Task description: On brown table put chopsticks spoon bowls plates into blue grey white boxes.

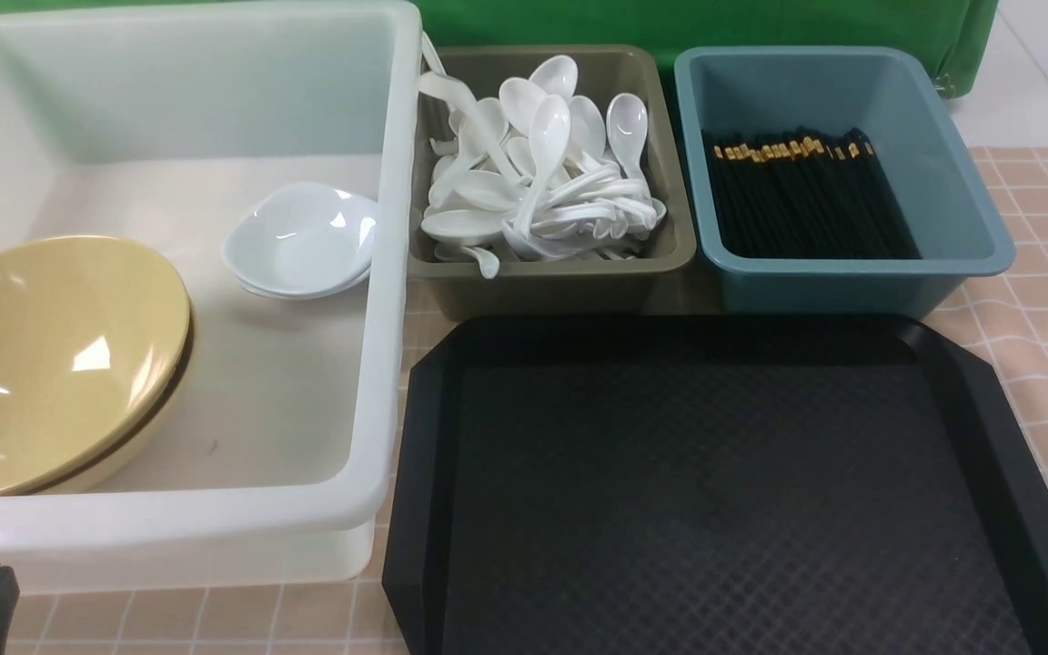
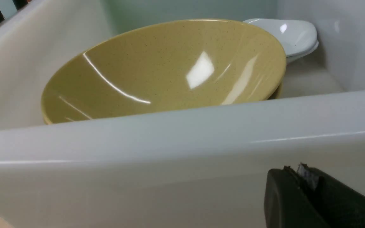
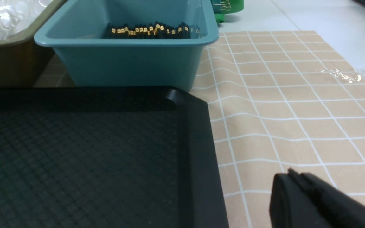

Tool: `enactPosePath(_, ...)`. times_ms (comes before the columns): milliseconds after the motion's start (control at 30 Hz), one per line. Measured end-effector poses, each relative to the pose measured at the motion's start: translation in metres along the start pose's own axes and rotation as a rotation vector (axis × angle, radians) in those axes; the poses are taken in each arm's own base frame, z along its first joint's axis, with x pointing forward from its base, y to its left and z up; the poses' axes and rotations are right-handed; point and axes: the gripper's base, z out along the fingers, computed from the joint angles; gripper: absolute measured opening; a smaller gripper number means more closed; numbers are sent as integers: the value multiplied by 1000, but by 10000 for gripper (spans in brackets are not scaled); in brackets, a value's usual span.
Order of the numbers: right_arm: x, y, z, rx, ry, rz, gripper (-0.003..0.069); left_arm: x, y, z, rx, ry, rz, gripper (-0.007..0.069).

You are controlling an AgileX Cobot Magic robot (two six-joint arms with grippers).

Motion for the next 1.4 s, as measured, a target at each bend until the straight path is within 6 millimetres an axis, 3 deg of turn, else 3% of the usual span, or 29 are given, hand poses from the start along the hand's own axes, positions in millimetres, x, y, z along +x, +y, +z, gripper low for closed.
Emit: enactPosePath(1400,0,0,0,0,0,0,100,0,0,0,1,0,-24,2)
